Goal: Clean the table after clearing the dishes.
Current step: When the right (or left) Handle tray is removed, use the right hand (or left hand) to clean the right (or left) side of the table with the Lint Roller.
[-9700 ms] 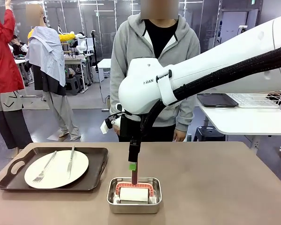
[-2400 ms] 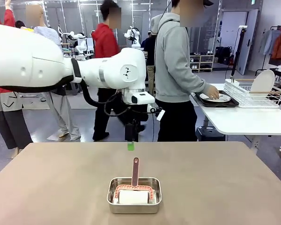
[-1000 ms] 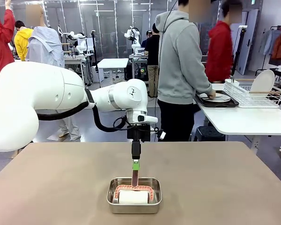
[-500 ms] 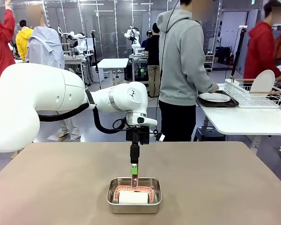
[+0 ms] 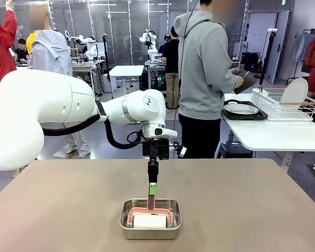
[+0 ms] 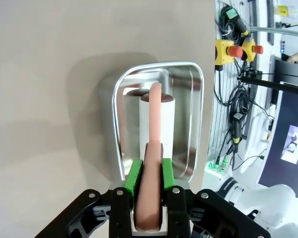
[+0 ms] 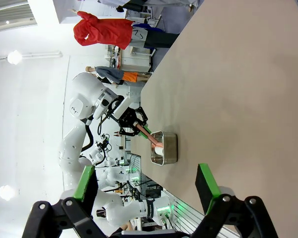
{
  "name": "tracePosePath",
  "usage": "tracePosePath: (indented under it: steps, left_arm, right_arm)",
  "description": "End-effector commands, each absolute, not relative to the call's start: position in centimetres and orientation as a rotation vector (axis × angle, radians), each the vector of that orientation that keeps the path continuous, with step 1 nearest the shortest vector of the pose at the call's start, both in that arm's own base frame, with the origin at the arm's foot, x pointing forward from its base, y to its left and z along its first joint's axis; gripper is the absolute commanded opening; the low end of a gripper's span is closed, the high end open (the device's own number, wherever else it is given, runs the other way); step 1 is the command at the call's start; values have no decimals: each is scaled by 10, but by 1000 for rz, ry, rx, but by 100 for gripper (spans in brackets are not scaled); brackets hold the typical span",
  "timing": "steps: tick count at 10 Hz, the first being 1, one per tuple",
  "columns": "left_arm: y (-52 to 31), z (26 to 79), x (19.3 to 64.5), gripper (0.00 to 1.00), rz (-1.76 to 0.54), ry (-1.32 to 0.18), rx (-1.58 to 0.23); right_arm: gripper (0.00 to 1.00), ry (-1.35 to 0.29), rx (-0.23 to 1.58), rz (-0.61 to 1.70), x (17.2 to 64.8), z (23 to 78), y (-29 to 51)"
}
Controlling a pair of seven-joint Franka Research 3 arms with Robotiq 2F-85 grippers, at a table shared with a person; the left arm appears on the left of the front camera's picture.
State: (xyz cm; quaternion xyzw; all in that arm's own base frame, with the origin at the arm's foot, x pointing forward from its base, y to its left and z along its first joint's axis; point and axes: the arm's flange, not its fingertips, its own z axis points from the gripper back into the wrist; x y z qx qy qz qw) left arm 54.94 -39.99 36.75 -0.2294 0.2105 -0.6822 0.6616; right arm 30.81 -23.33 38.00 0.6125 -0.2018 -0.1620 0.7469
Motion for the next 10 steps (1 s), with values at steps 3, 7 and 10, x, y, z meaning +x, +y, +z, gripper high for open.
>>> tracePosePath:
  steps: [3, 7, 10]
  left_arm:
    - [-388, 416, 536, 0, -1402, 467, -467]
    - [-269, 535, 468, 0, -841, 199, -321]
    - [-145, 534, 451, 0, -185, -16, -346]
  right_arm:
    - [100, -455, 1351, -357, 307, 384, -232]
    - [100, -455, 1351, -357, 307, 384, -232]
    - [100, -455, 1351, -357, 307, 384, -232]
